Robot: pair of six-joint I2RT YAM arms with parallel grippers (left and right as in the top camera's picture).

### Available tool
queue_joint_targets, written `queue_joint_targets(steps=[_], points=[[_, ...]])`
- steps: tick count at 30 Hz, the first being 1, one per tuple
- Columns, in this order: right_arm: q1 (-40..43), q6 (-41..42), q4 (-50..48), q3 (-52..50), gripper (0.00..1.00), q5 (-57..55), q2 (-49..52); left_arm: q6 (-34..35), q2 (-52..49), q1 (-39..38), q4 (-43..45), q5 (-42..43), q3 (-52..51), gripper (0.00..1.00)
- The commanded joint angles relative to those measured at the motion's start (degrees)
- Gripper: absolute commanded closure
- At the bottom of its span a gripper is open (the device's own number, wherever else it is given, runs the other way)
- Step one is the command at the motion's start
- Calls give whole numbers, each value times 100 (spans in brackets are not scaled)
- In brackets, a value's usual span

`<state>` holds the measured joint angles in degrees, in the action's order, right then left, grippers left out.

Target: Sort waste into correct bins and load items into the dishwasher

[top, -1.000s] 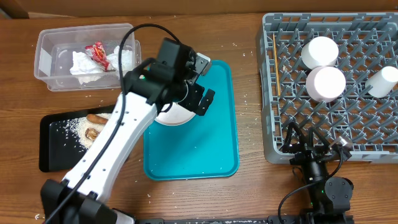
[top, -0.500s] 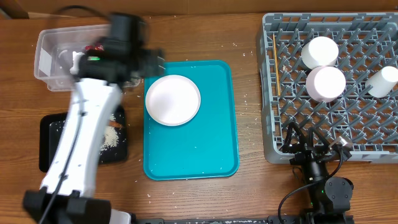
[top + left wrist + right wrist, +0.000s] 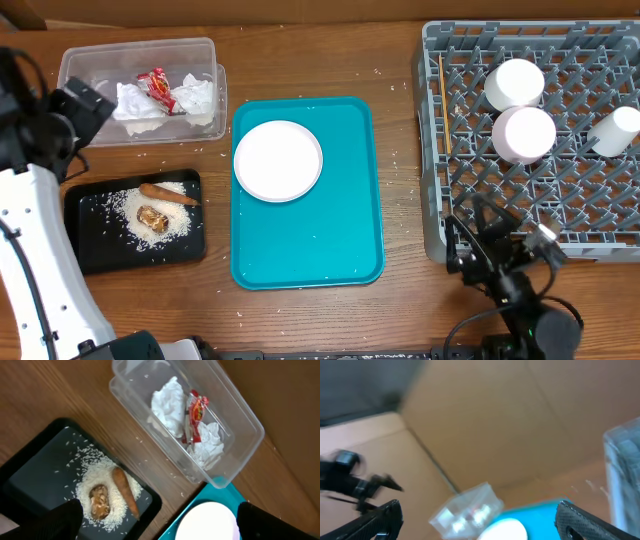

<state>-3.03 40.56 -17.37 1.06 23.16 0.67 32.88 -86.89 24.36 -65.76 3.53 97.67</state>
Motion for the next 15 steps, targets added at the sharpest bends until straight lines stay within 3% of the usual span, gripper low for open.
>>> queue_joint_targets(steps=[1, 4, 8, 12, 15], points=[[11, 31, -927, -55, 0, 101, -39, 144, 39, 179, -22, 243, 111, 0], [11, 317, -1600, 175, 0, -942, -17, 144, 39, 225, -22, 227, 111, 0], [11, -114, -1523, 994, 0, -1344, 378, 142, 39, 225, -22, 225, 111, 0], [11, -824, -999, 2330, 0, -645, 1543, 140, 39, 225, -35, 109, 111, 0], [9, -1598, -35, 3635, 0, 450, 2863, 142, 39, 225, -50, 81, 111, 0]])
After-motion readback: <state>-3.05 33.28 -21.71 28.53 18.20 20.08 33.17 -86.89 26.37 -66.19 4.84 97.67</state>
